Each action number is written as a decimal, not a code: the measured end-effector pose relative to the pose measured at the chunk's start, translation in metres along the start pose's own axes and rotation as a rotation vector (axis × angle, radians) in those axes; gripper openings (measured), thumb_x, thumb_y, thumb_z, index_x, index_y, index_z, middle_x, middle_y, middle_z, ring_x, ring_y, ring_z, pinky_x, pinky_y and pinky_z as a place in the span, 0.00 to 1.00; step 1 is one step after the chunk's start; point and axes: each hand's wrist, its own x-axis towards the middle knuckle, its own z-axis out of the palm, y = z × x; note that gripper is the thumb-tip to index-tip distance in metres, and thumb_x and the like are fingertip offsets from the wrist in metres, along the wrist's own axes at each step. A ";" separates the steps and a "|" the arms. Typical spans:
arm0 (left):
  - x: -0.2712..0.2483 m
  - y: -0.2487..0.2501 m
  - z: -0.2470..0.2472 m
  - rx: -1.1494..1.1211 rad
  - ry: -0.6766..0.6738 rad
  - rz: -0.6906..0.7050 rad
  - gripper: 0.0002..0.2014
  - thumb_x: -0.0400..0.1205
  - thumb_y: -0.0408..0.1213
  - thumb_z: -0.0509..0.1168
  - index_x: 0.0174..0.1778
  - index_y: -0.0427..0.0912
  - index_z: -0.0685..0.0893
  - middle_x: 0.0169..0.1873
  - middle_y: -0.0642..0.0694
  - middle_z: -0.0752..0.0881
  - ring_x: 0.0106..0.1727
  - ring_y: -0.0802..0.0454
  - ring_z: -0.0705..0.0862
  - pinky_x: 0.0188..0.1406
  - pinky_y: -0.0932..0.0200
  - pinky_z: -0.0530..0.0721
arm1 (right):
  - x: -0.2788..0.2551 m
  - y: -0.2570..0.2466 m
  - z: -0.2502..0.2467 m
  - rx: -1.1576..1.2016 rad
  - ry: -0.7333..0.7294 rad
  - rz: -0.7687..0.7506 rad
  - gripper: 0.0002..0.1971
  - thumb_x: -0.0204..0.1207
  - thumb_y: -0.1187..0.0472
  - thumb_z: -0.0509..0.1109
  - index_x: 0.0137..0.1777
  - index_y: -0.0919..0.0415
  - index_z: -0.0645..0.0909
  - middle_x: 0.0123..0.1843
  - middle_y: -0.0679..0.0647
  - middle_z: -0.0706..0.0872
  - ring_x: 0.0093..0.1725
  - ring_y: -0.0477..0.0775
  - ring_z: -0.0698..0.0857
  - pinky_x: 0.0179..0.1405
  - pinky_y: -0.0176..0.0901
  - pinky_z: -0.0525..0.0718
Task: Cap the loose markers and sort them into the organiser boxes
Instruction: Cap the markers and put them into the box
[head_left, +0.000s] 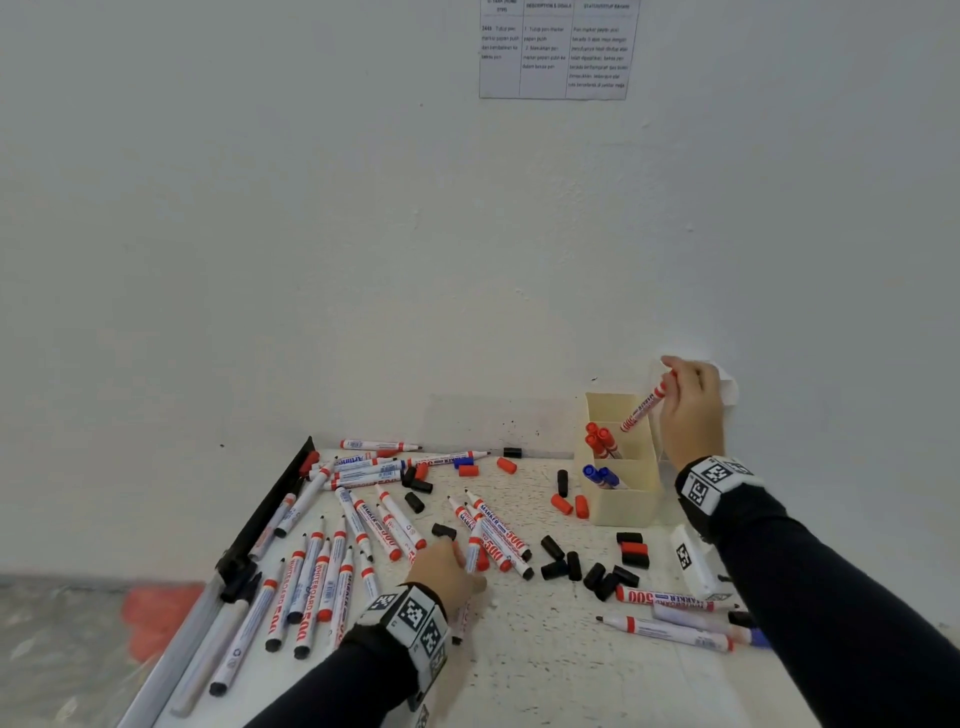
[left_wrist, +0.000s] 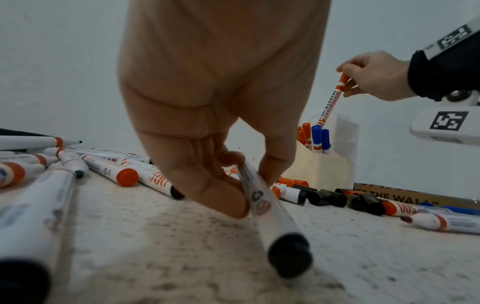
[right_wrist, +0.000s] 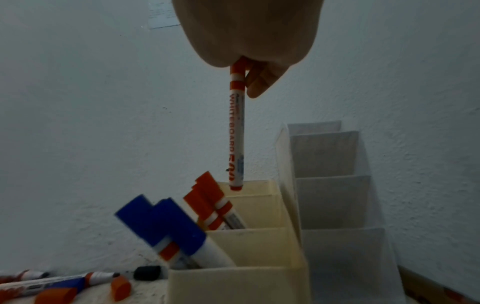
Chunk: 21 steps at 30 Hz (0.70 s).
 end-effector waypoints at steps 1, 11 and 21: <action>0.000 0.001 -0.001 -0.033 0.019 0.022 0.13 0.76 0.41 0.70 0.49 0.46 0.72 0.37 0.53 0.74 0.39 0.57 0.77 0.37 0.67 0.78 | 0.000 0.002 0.000 -0.018 -0.042 -0.013 0.14 0.82 0.69 0.57 0.64 0.70 0.78 0.60 0.67 0.77 0.53 0.59 0.80 0.55 0.39 0.74; -0.002 0.007 -0.005 -0.097 0.060 0.146 0.13 0.80 0.42 0.67 0.59 0.43 0.80 0.57 0.46 0.83 0.49 0.55 0.79 0.52 0.64 0.80 | -0.023 0.014 0.014 -0.123 -0.739 0.238 0.22 0.84 0.62 0.56 0.77 0.56 0.66 0.75 0.58 0.74 0.72 0.60 0.75 0.69 0.45 0.72; -0.015 0.014 0.014 -0.057 0.030 0.308 0.14 0.80 0.40 0.66 0.61 0.43 0.80 0.47 0.51 0.79 0.47 0.57 0.77 0.42 0.72 0.74 | -0.073 -0.020 0.016 -0.173 -0.976 0.151 0.07 0.78 0.59 0.66 0.51 0.60 0.83 0.45 0.49 0.83 0.46 0.47 0.81 0.53 0.39 0.80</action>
